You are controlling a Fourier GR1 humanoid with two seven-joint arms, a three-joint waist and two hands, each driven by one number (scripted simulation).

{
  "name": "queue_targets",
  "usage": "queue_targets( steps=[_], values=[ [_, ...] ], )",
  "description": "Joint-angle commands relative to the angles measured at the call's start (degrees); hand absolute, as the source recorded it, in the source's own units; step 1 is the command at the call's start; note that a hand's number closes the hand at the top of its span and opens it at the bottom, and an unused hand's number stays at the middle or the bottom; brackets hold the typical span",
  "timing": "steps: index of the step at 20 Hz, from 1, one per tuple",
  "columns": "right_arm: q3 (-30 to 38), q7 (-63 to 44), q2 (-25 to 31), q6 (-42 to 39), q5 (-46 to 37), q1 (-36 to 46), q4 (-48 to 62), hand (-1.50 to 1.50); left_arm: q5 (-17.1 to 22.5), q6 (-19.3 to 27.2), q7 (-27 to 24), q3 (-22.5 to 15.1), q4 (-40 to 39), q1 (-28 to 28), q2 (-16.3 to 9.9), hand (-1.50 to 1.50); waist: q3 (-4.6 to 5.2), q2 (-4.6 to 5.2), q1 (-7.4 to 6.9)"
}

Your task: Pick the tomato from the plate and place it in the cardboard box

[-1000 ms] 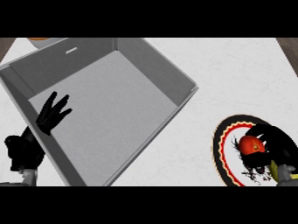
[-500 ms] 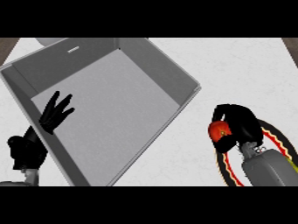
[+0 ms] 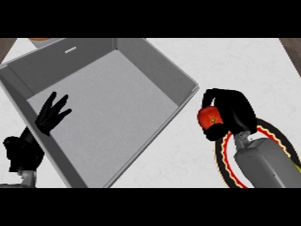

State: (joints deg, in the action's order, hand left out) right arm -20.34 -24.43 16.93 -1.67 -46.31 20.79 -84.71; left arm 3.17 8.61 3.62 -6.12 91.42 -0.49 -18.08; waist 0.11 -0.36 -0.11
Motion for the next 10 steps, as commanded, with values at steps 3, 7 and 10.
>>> queue_targets(
  steps=[3,7,10],
  values=[
    [4.22,6.62,-4.95,4.19,8.20,1.86,-7.65,1.50,-3.97,1.81,1.24,0.27,-1.51,-0.92,-1.84,0.00,-0.19,0.32,0.10],
    [5.42,7.84,-7.88,2.47,13.44,4.97,-11.54,1.50,-4.20,1.66,-0.21,0.06,0.43,-4.95,-2.17,0.00,-0.15,0.26,-0.77],
    [8.15,7.52,-8.23,-0.67,16.86,11.01,-11.66,1.50,-3.44,1.22,2.81,1.26,-2.30,1.66,-2.11,0.00,-0.12,0.48,-0.17]
  ],
)
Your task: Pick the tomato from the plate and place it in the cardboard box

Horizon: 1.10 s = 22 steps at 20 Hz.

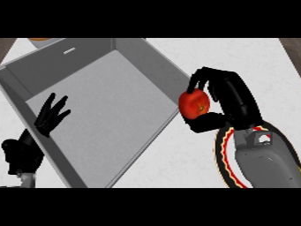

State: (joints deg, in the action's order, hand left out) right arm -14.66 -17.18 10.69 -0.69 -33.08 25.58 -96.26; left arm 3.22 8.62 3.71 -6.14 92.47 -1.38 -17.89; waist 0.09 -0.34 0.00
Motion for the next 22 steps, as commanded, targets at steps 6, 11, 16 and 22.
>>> queue_targets(
  steps=[6,11,16,22],
  values=[
    [1.11,-9.02,-8.48,-2.08,1.38,16.31,1.70,1.50,-5.31,2.15,2.74,0.74,-4.23,3.20,-1.62,0.00,-0.07,0.39,-0.45],
    [2.78,-12.63,-10.56,-3.93,0.60,25.54,9.10,1.50,-6.20,2.60,2.84,0.34,-5.01,3.38,-0.60,0.00,-0.06,0.43,-0.46],
    [-1.55,-11.91,-10.65,5.20,3.20,31.94,23.85,1.50,-4.49,0.09,-0.93,1.44,-4.59,0.46,-1.45,0.00,-0.03,0.67,-1.70],
    [-4.28,-9.71,-10.68,9.28,9.73,40.44,39.96,1.50,-5.88,0.45,1.41,-0.81,-2.48,1.50,-0.92,0.00,-0.02,1.12,-3.56]
  ],
)
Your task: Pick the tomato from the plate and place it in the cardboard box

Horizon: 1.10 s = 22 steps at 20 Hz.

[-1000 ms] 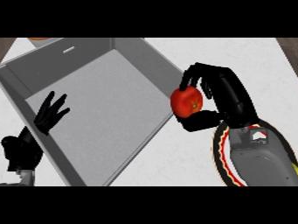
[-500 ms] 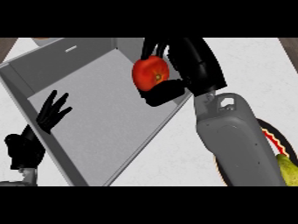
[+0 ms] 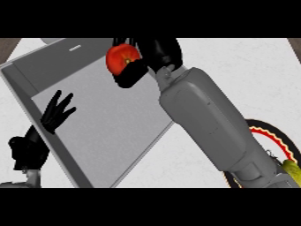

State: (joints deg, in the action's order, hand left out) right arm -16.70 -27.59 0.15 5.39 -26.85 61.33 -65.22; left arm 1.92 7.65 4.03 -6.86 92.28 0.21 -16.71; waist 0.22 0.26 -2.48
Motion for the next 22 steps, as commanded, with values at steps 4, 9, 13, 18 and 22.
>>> queue_targets(
  steps=[4,9,13,18,22],
  values=[
    [-7.50,3.27,-0.15,7.65,5.97,5.33,17.88,1.50,-3.77,0.42,1.11,0.28,-3.43,1.85,-2.17,0.00,-0.13,0.84,-1.93],
    [-10.52,1.50,-0.15,11.93,14.95,7.47,23.14,-1.50,-3.68,-0.57,1.41,-0.11,-3.54,3.00,-2.58,0.00,-0.13,1.05,-3.33],
    [-10.31,5.78,-0.15,12.95,18.36,10.12,27.76,-1.50,-4.29,0.18,-2.70,0.33,-7.04,2.38,-1.71,0.00,-0.10,1.29,-3.26],
    [-7.58,10.18,-0.15,20.81,25.08,10.64,27.35,-1.50,-5.80,1.57,1.03,-2.19,-5.03,3.51,-0.36,0.00,-0.21,1.12,-2.99],
    [-3.26,15.09,-0.15,30.10,29.54,8.36,26.44,-1.50,-4.44,0.81,0.97,-0.84,-4.80,2.67,-1.42,0.00,-0.24,1.05,-2.55]
  ],
)
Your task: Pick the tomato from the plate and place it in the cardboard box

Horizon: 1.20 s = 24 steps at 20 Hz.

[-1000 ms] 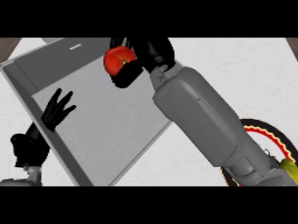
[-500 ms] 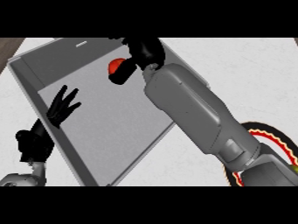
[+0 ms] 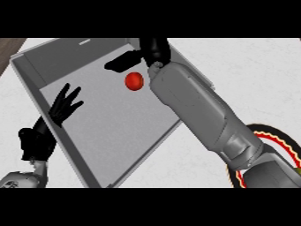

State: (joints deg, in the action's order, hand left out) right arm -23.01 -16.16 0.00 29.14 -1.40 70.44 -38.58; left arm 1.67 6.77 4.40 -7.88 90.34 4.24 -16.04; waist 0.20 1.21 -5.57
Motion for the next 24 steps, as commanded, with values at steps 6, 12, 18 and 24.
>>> queue_targets(
  steps=[6,12,18,24],
  values=[
    [12.98,13.09,0.00,5.92,13.35,-1.41,-0.42,-1.50,-3.77,2.43,2.01,1.92,-2.37,-0.48,-3.02,0.00,-0.29,-0.04,2.32],
    [19.87,20.58,4.61,5.35,15.30,-8.00,1.77,-1.50,-3.75,2.20,-1.03,2.45,-1.68,-5.70,-3.54,0.00,-0.24,-0.60,4.27],
    [26.01,27.48,11.86,-5.12,20.07,-15.39,1.14,-1.50,-4.63,4.45,-0.59,2.21,-3.71,-3.87,-1.22,0.00,-0.27,-0.52,5.34],
    [27.23,29.05,20.08,-17.47,20.96,-19.42,1.13,-1.50,-4.20,3.34,0.87,3.75,-2.32,-3.79,-2.89,0.00,-0.24,-0.82,5.47]
  ],
)
